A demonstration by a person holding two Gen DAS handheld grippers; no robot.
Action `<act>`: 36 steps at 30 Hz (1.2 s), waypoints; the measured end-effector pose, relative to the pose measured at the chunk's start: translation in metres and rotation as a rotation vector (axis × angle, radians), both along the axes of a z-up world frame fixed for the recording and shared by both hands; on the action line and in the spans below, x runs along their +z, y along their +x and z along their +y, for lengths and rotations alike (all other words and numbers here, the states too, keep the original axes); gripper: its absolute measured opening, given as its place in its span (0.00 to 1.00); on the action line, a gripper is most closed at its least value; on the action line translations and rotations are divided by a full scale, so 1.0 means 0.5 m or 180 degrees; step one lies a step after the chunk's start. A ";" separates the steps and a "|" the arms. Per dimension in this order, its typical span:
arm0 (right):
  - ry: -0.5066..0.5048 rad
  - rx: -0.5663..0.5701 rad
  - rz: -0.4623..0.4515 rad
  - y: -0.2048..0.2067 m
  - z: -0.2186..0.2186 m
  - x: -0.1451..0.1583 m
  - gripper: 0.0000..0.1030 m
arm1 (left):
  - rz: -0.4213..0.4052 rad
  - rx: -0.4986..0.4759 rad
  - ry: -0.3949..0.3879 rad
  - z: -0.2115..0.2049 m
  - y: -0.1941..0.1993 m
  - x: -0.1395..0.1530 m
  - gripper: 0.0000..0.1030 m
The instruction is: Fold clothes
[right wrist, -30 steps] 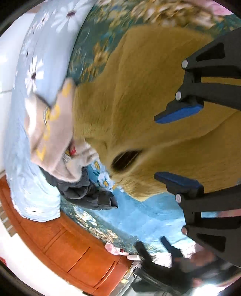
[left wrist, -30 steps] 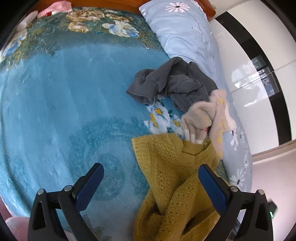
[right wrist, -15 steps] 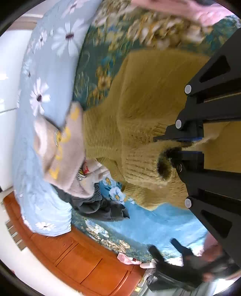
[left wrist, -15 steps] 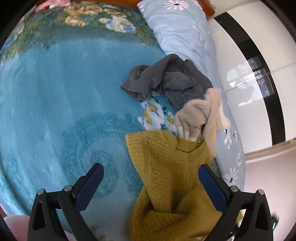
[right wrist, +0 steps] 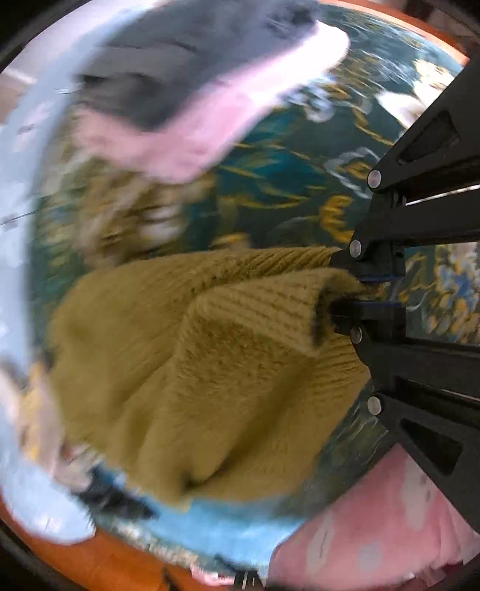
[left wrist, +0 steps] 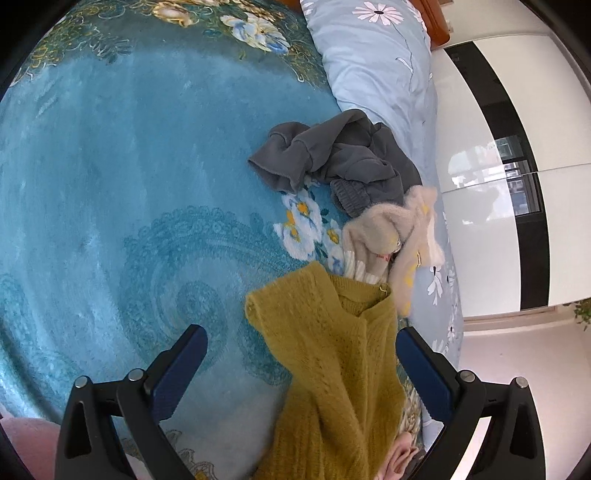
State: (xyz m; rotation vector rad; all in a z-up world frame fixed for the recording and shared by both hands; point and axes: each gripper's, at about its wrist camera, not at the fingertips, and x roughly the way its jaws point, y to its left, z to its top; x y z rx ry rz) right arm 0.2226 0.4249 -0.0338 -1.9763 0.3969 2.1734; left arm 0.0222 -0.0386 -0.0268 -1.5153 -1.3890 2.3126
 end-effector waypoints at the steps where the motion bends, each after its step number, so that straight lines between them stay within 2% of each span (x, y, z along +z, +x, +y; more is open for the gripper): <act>1: -0.0021 0.0001 -0.0042 0.000 -0.004 -0.012 0.06 | -0.0002 0.0012 -0.0002 -0.002 0.001 0.001 1.00; 4: -0.0042 0.0059 -0.0016 -0.017 -0.006 -0.002 0.08 | -0.0030 0.0049 -0.0012 -0.006 0.002 -0.002 1.00; 6: -0.0023 0.0105 0.0096 -0.029 0.006 0.038 0.09 | -0.0070 0.0060 -0.0045 -0.005 -0.002 -0.005 1.00; 8: 0.0018 0.0139 0.0232 -0.042 0.020 0.082 0.20 | -0.0103 0.0046 -0.0106 0.000 -0.008 -0.008 1.00; 9: 0.0099 0.0125 0.0365 -0.050 0.034 0.112 0.28 | -0.0117 0.0022 -0.0147 0.005 -0.013 -0.009 1.00; 10: 0.0173 0.0106 0.0494 -0.061 0.046 0.139 0.31 | -0.0119 -0.0028 -0.0206 0.011 -0.020 -0.009 1.00; 13: 0.0271 0.0046 0.0788 -0.119 0.066 0.177 0.32 | -0.0128 -0.0250 -0.0463 0.033 -0.044 -0.007 1.00; 15: 0.0198 0.0059 0.0837 -0.169 0.059 0.164 0.32 | -0.0171 -0.0385 -0.0597 0.048 -0.058 -0.013 1.00; 17: 0.0017 0.0144 0.0792 -0.229 0.029 0.126 0.32 | -0.0232 -0.0503 -0.0623 0.060 -0.072 -0.028 1.00; 20: -0.0137 0.0424 0.0679 -0.306 -0.027 0.064 0.32 | -0.0352 -0.0585 -0.0712 0.075 -0.093 -0.051 1.00; 22: -0.0120 0.0698 0.0717 -0.359 -0.075 0.047 0.32 | -0.0438 -0.0633 -0.0777 0.085 -0.108 -0.070 1.00; 23: -0.0074 0.0850 0.0778 -0.390 -0.097 0.047 0.34 | -0.0468 -0.0650 -0.0805 0.089 -0.115 -0.080 0.99; 25: 0.0043 0.1087 0.0907 -0.455 -0.128 0.051 0.44 | -0.0503 -0.0673 -0.0855 0.097 -0.127 -0.095 0.99; 27: 0.0207 0.1211 0.0965 -0.531 -0.142 0.050 0.47 | -0.0561 -0.0733 -0.0914 0.111 -0.142 -0.116 0.99; 31: 0.0450 0.1414 0.0813 -0.656 -0.164 0.020 0.49 | -0.0610 -0.0847 -0.1069 0.132 -0.163 -0.142 0.95; 36: 0.0894 0.1847 0.0592 -0.754 -0.200 -0.025 0.49 | -0.0595 -0.0892 -0.1218 0.134 -0.184 -0.160 0.88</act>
